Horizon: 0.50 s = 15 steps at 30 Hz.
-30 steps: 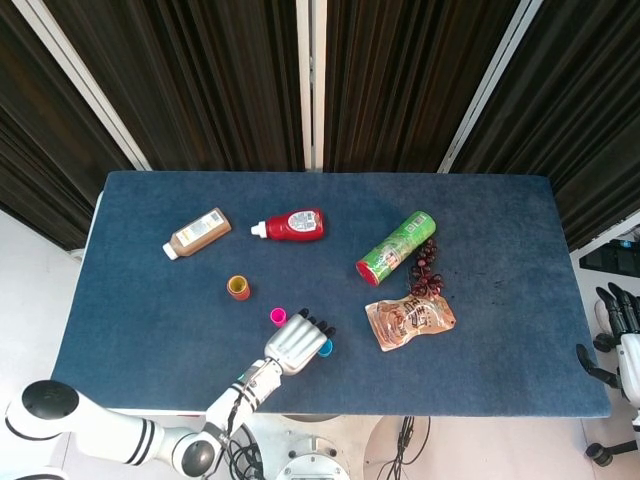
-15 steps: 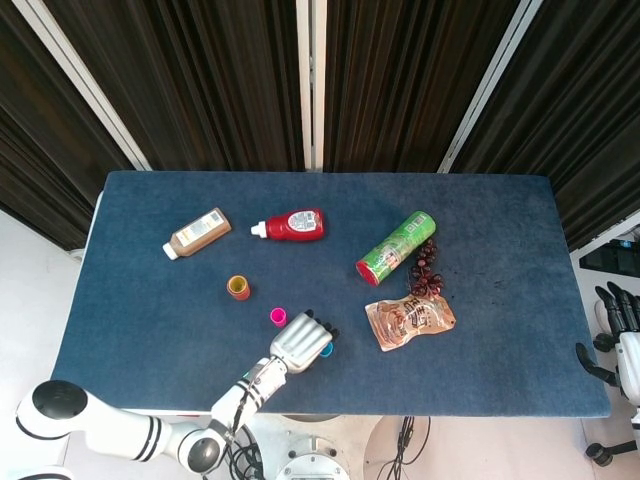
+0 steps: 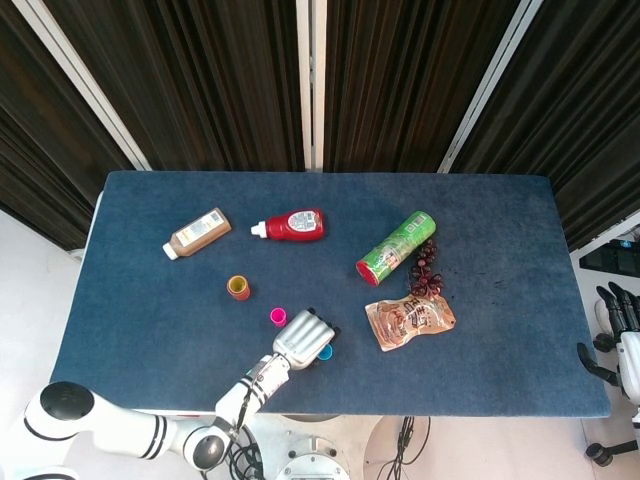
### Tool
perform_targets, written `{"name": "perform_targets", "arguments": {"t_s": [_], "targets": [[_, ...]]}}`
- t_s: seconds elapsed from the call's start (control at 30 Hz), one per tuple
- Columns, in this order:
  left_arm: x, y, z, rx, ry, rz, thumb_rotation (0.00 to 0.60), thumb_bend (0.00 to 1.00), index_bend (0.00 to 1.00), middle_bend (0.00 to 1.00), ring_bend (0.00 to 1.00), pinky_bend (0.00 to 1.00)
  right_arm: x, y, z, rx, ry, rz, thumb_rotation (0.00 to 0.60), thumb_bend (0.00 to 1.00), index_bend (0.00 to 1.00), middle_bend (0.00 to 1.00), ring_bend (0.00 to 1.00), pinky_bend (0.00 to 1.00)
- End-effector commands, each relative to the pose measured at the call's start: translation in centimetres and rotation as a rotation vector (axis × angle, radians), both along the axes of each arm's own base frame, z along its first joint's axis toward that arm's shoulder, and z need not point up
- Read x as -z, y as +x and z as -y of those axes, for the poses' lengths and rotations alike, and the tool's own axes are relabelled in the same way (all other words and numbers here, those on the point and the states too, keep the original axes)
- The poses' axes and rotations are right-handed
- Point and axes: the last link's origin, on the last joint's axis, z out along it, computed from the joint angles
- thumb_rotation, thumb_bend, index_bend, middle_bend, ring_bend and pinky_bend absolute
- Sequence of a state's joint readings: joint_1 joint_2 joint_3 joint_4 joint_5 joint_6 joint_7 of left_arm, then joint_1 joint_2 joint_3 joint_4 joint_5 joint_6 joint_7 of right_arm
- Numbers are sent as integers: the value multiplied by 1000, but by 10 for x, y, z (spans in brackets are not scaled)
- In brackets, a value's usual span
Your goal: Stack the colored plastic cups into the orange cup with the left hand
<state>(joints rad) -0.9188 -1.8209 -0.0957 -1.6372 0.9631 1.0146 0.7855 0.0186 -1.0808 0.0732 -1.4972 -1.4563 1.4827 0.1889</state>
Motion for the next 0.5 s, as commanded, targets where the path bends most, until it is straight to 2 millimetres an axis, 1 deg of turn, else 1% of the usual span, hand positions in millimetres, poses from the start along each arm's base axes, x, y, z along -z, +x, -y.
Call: {"name": "perform_targets", "arguments": {"t_s": [0.03,0.17,0.3,0.37,0.4,0.5], "targets": [[-8,3,3,-14,-5,29,600,248,507,535,557,421,-1,0,0,-1,-2,0,600,283,0,0,0,0],[-34,7,6,-47,5,94,600,248,508,536,556,420,-2,0,-1,-2,-5,1,600,282,0,0,0,0],[-71,8,-2,-44,98,129,600,248,508,535,556,420,-2,1,-1,-6,-3,0,600,283,0,0,0,0],[-84,6,-9,-51,148,134,600,248,507,535,556,420,-1,2,-1,-10,0,-1,600,283,0,0,0,0],[-92,3,-16,-68,176,136,600,248,508,535,557,420,0,3,-1,-13,3,-1,600,283,0,0,0,0],[-104,-8,-40,-130,232,119,600,248,508,535,556,419,3,5,-2,-20,9,-1,600,283,0,0,0,0]]}}
